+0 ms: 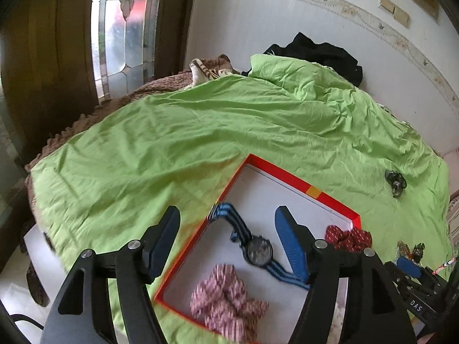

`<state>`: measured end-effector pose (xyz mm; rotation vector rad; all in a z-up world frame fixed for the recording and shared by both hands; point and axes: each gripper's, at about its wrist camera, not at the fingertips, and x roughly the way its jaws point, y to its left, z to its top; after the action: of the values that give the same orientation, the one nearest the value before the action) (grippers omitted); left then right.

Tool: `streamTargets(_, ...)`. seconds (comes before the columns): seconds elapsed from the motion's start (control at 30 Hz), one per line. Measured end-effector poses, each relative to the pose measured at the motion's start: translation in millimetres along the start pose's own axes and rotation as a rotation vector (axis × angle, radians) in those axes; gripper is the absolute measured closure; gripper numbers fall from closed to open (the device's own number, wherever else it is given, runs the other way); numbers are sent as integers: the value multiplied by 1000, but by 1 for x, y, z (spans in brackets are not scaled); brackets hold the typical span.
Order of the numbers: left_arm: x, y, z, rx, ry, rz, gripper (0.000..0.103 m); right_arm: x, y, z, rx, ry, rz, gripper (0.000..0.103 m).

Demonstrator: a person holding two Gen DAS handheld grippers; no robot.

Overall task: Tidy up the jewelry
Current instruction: 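Open both tools to release the watch and red scrunchie into the tray, then move both open tools back toward the remaining bracelets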

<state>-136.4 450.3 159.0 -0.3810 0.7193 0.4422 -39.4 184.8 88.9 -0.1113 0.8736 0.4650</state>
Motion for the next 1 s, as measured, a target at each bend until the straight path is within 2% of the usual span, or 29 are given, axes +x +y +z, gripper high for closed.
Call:
streamTargets(0.3, -38, -20, -44, -5, 50, -36, 33, -38, -38, -52, 73, 16, -26, 42)
streamTargets(0.63, -63, -85, -77, 115, 89, -68, 33, -73, -93, -98, 177, -3, -68, 41)
streamTargets(1.0, -63, -156, -100, 263, 130, -103, 31, -100, -178, -138, 348, -18, -131, 39)
